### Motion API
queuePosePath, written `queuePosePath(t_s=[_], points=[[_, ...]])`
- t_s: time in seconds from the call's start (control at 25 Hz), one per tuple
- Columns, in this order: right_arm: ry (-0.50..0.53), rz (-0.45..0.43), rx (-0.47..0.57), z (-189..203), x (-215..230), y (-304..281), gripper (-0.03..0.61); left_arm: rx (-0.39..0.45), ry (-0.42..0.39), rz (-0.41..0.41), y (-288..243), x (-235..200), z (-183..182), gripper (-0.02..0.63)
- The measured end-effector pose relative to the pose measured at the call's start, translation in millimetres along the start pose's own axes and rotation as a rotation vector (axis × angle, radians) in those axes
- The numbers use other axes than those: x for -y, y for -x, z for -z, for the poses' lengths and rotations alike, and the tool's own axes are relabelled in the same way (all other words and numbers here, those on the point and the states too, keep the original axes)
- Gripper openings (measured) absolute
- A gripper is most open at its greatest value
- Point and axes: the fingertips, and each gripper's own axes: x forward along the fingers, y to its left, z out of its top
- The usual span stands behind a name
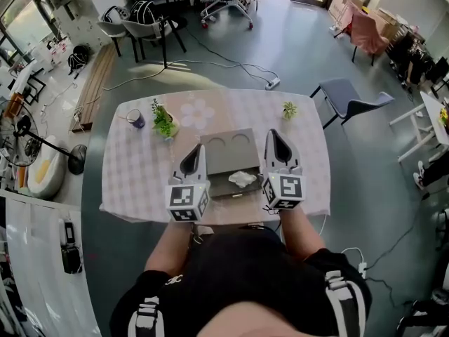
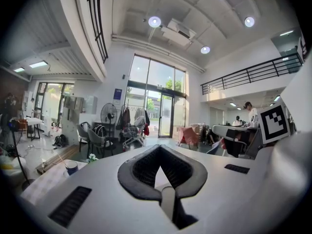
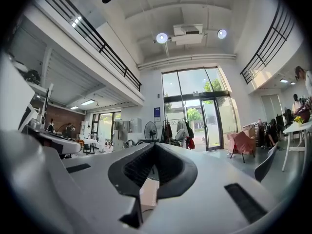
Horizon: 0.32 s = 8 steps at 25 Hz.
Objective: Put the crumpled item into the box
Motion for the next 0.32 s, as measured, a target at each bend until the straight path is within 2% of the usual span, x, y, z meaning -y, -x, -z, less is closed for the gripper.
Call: queuePosePath(t_s=[0.32], points=[[0.003, -0.016, -0.008, 3.5, -6.8, -0.8, 0.002, 0.035, -0.003, -0.038, 5.5, -8.3, -5.2, 0.003]])
